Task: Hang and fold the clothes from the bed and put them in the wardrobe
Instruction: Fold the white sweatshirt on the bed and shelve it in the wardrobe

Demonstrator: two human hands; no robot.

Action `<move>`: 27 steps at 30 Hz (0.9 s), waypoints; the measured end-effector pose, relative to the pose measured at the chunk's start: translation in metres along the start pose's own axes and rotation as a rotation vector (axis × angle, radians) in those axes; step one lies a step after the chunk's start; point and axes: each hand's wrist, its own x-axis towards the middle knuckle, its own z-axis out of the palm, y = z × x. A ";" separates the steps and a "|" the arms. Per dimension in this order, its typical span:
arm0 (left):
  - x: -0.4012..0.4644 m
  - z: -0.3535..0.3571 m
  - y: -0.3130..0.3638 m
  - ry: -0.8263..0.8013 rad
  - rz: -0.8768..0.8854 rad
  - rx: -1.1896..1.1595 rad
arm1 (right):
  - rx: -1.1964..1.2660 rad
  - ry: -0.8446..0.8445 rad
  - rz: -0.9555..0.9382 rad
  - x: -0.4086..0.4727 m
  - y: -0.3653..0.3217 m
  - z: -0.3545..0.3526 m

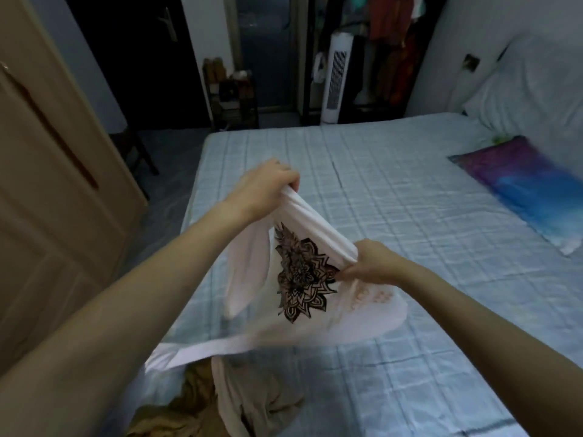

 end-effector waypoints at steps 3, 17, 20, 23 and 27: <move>0.009 0.007 0.007 0.020 0.039 0.150 | -0.083 -0.120 -0.010 -0.001 0.018 -0.016; 0.017 0.011 -0.015 -0.177 -0.299 0.370 | -0.199 -0.224 -0.129 0.028 0.147 -0.075; -0.005 0.023 -0.036 -0.301 -0.496 0.280 | -0.363 -0.221 0.000 0.026 0.217 -0.089; -0.024 0.049 -0.031 -0.426 -0.514 0.152 | -0.397 -0.227 0.049 0.021 0.253 -0.096; -0.023 0.089 0.014 -0.526 -0.409 0.001 | -0.368 -0.308 -0.052 0.040 0.226 -0.075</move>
